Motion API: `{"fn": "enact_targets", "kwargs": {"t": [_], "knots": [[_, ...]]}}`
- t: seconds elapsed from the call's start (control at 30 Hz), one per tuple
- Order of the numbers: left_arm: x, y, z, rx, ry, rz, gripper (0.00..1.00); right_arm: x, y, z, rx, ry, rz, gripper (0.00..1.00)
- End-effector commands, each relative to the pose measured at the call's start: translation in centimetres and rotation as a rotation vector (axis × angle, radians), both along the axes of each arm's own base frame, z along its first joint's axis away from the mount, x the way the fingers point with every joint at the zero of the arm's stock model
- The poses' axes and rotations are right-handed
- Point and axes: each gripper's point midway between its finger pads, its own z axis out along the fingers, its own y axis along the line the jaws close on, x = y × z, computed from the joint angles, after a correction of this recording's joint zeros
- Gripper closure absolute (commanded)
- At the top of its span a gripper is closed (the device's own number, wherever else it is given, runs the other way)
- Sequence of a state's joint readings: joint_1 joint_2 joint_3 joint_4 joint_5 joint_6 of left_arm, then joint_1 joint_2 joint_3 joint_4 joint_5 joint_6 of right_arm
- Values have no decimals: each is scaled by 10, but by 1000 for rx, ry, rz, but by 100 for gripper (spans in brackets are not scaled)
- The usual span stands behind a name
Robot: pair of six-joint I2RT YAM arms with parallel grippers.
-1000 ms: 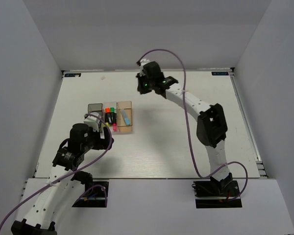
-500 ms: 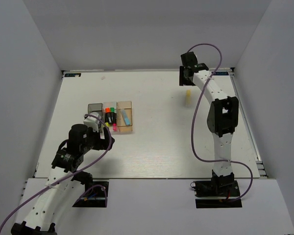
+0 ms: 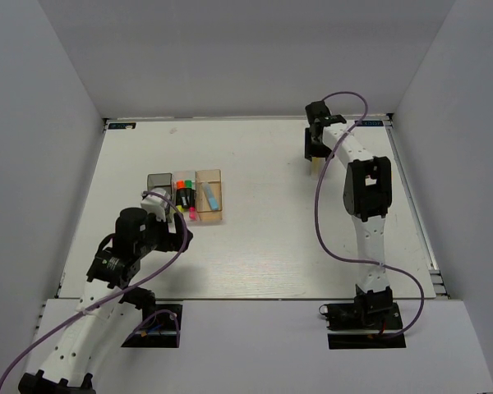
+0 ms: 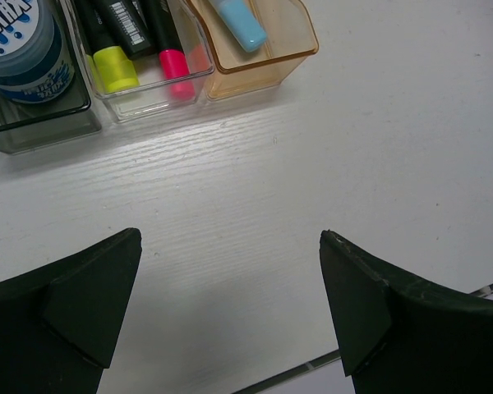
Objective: Sort the stationery into containers
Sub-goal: Pick up the stationery from the corner of the board.
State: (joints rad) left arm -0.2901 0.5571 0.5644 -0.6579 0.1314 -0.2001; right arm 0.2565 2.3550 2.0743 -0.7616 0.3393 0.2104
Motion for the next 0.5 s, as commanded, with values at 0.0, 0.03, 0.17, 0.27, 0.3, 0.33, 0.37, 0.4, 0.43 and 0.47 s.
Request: {"fn": "enact_targets", "kwargs": {"t": [0.0, 0.03, 0.17, 0.27, 0.3, 0.33, 0.37, 0.4, 0.43, 0.47], "knots": [[1, -3, 2, -7, -8, -12, 0, 6, -2, -2, 40, 4, -32, 44], [1, -3, 0, -7, 0, -12, 0, 6, 0, -6, 63, 13, -34, 45], [1, -3, 0, -5, 2, -17, 0, 6, -2, -15, 122, 38, -51, 46], [2, -4, -1, -3, 3, -15, 0, 3, 0, -26, 145, 68, -53, 48], [2, -3, -1, -3, 4, -11, 0, 2, 1, -31, 145, 77, -53, 48], [2, -3, -2, -2, 8, -12, 0, 1, 0, -32, 146, 80, -54, 49], [2, -3, -2, -1, 8, -13, 0, -2, 0, -37, 154, 99, -56, 51], [1, -3, -2, -1, 6, -14, 0, -4, 0, -39, 155, 106, -55, 54], [2, -2, -2, 0, 7, -10, 0, -5, 2, -41, 160, 112, -51, 56], [2, -3, -2, -2, 6, -13, 0, -12, 3, -49, 167, 141, -51, 61]]}}
